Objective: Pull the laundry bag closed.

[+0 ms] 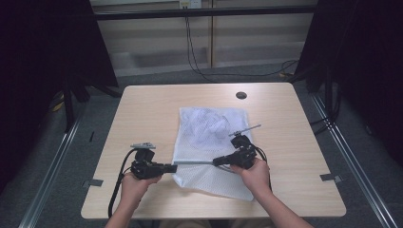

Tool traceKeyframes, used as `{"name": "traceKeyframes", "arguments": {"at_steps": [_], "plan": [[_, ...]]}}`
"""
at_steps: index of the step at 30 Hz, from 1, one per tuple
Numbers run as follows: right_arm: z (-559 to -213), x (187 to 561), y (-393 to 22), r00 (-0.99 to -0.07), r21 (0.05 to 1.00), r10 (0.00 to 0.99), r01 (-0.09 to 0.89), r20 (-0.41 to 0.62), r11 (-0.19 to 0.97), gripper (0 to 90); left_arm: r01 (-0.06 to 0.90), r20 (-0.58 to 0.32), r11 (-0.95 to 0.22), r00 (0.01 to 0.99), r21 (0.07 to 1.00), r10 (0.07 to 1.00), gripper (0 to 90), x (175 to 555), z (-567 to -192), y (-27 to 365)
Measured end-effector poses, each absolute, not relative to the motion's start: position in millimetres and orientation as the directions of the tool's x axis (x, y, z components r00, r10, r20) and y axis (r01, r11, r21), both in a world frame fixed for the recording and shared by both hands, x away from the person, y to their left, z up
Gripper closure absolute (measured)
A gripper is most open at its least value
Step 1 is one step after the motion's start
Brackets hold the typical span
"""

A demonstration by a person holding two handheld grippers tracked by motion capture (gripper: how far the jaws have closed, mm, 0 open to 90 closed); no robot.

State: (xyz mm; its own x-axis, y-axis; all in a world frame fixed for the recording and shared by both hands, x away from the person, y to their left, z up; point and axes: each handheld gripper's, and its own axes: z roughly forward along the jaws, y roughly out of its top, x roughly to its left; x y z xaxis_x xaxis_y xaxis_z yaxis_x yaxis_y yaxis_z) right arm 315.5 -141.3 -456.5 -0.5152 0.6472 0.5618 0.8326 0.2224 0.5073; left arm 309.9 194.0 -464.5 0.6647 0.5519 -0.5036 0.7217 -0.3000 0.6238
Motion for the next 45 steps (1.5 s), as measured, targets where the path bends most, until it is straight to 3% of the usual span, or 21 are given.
{"name": "traceKeyframes", "arguments": {"at_steps": [45], "plan": [[-457,309,-174,-0.495,0.502,0.671,0.840,0.552,0.206,87.0,0.725,-0.502,-0.300,0.661,0.621,0.558,88.2,309,-464,195]]}}
